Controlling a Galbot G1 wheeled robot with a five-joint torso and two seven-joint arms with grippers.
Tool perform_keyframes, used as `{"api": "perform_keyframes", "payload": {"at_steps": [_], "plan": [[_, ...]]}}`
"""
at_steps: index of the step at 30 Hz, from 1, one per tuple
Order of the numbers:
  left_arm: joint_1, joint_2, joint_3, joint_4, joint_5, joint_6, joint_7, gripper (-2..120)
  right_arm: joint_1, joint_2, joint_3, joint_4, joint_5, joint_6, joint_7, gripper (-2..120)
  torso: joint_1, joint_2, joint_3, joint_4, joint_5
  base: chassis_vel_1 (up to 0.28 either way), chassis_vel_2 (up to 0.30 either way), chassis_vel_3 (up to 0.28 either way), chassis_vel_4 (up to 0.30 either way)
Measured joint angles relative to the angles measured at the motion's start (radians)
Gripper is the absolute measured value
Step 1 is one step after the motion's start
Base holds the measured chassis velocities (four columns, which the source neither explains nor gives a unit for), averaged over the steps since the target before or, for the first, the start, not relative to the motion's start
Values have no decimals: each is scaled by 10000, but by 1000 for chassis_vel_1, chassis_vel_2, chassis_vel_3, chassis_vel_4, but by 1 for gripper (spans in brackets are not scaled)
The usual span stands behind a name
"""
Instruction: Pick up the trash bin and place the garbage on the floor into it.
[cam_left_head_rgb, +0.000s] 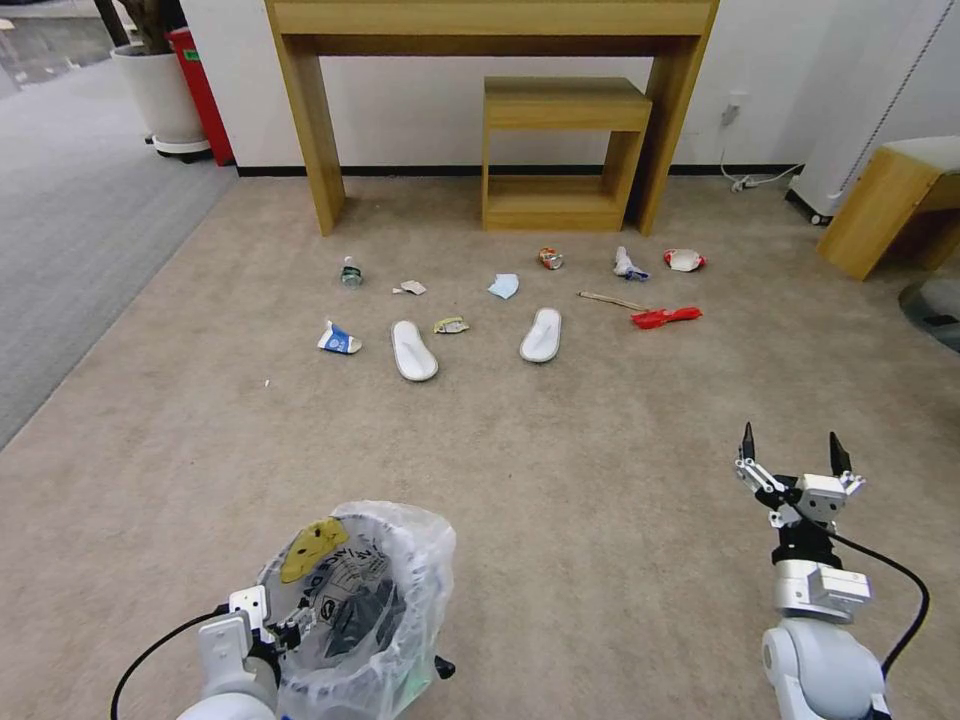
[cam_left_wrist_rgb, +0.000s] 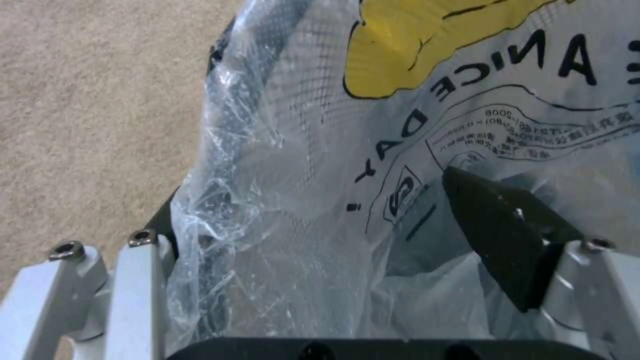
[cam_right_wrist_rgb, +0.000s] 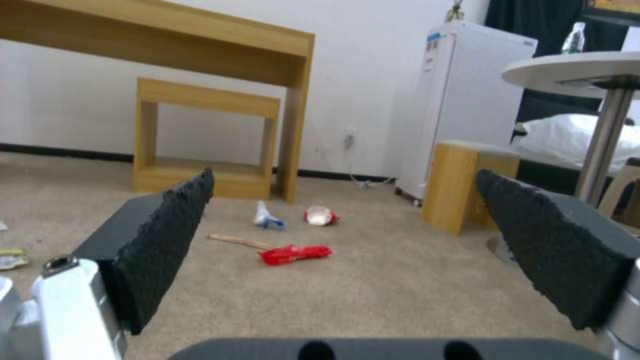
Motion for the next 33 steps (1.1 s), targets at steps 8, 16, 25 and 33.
{"api": "perform_keyframes", "payload": {"at_steps": [8, 16, 25, 33], "plan": [[93, 29, -25, -51, 130, -74, 208, 67, -44, -1, 40, 66, -26, 23, 0, 100, 0, 0, 0, 0, -2, 0, 0, 0, 0], [348, 98, -137, -282, 208, -168, 406, 36, -74, -3, 49, 261, -39, -40, 10, 100, 0, -1, 2, 0, -7, 0, 0, 0, 0], [437, 103, -130, -397, 275, -263, 511, 5, -76, -18, 49, 327, -40, -135, 27, 100, 0, -1, 1, 0, -3, 0, 0, 0, 0], [410, 87, -124, -321, 321, -355, 601, 5, -71, -4, 48, 332, -61, -158, 54, 100, 0, 0, 0, 2, 2, 0, 0, 0, 0]]}}
